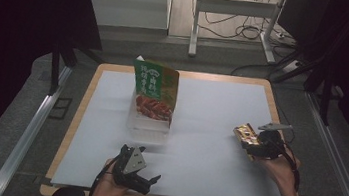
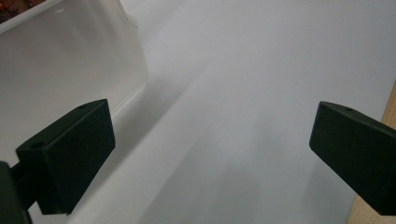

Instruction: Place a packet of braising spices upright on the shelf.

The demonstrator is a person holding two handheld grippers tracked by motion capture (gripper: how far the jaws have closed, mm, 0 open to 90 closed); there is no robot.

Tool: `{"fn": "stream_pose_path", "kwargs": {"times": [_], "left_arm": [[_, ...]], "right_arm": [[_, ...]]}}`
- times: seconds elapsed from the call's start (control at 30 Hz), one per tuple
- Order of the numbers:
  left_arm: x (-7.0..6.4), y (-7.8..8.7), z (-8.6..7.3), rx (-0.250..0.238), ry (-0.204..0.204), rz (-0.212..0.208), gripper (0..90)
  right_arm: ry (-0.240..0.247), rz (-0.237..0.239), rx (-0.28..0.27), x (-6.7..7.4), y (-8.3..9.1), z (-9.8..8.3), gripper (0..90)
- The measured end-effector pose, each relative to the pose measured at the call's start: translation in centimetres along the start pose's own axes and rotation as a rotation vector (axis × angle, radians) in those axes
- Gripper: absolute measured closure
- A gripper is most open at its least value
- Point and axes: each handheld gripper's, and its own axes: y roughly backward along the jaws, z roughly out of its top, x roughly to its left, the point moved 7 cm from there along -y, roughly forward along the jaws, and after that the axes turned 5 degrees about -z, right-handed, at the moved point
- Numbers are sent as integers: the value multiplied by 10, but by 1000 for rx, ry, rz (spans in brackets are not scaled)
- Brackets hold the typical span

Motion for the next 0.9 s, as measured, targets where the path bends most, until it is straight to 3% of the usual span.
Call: {"fn": "stream_pose_path", "kwargs": {"times": [0.03,0.17,0.5,0.67,0.9], "left_arm": [[0,0,0,0,-1,0,0],[0,0,0,1,-3,0,0],[-1,0,0,3,-4,-2,0],[-1,-1,0,4,-6,-5,0],[-1,-1,0,5,-6,-5,0]], "right_arm": [[28,31,-6,10,1,2,323],[92,79,-11,30,0,6,323],[199,186,10,72,-6,6,323],[260,188,35,78,-12,0,319],[262,208,52,76,-17,-2,271]]}}
